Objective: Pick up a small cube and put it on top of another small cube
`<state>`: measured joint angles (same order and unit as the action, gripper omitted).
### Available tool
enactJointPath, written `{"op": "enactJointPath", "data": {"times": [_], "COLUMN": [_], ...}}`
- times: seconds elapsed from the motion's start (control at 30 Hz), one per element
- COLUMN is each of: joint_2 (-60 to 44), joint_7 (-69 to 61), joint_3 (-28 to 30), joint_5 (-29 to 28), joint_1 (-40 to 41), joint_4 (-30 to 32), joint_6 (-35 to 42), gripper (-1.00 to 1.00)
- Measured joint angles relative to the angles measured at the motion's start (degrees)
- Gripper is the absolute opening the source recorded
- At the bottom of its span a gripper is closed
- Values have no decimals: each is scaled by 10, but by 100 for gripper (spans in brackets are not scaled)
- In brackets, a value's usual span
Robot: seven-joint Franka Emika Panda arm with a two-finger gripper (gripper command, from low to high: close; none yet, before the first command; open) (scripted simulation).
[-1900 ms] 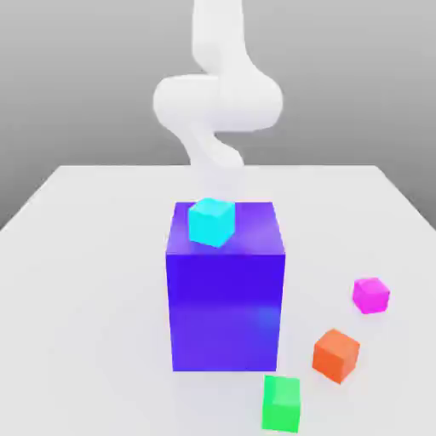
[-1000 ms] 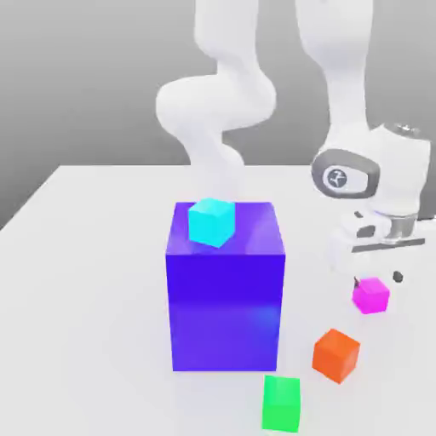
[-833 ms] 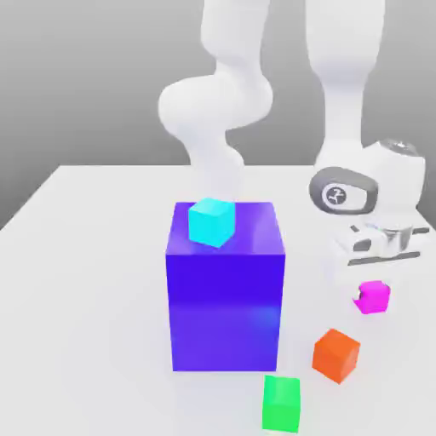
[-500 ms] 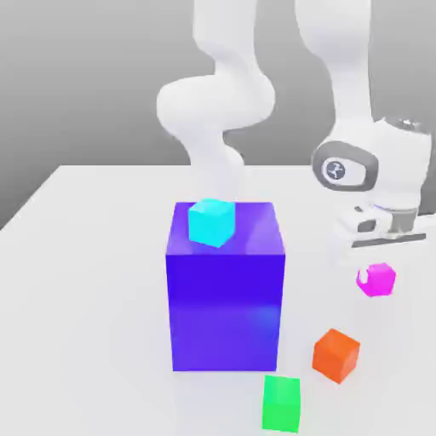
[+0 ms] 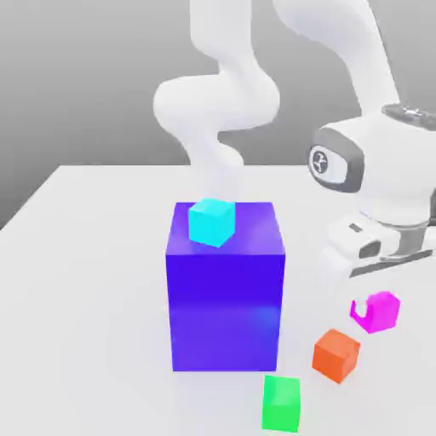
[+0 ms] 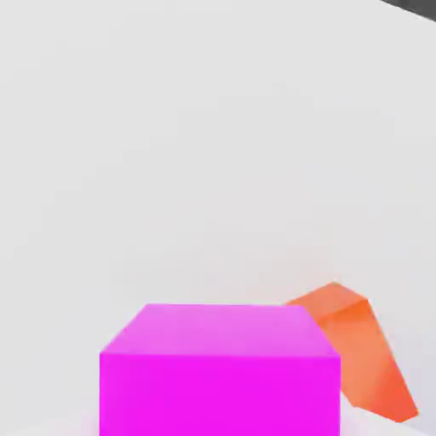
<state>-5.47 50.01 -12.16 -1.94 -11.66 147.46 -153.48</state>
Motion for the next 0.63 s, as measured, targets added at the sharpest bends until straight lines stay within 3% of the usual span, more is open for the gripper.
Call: {"op": "enactJointPath", "data": {"times": [0.13, 0.3, 0.33, 0.53, 0.63], "joint_2": [-5, -81, -96, -104, -66], "joint_7": [-88, -74, -71, -70, -78], "joint_3": [39, 63, 66, 67, 63], "joint_5": [5, -15, -19, -22, -11], "joint_1": [69, 72, 70, 69, 72], "joint_4": [-36, -42, -43, -44, -42], "joint_6": [35, -32, -46, -53, -18], "gripper": [-100, -100, 100, 100, 100]}}
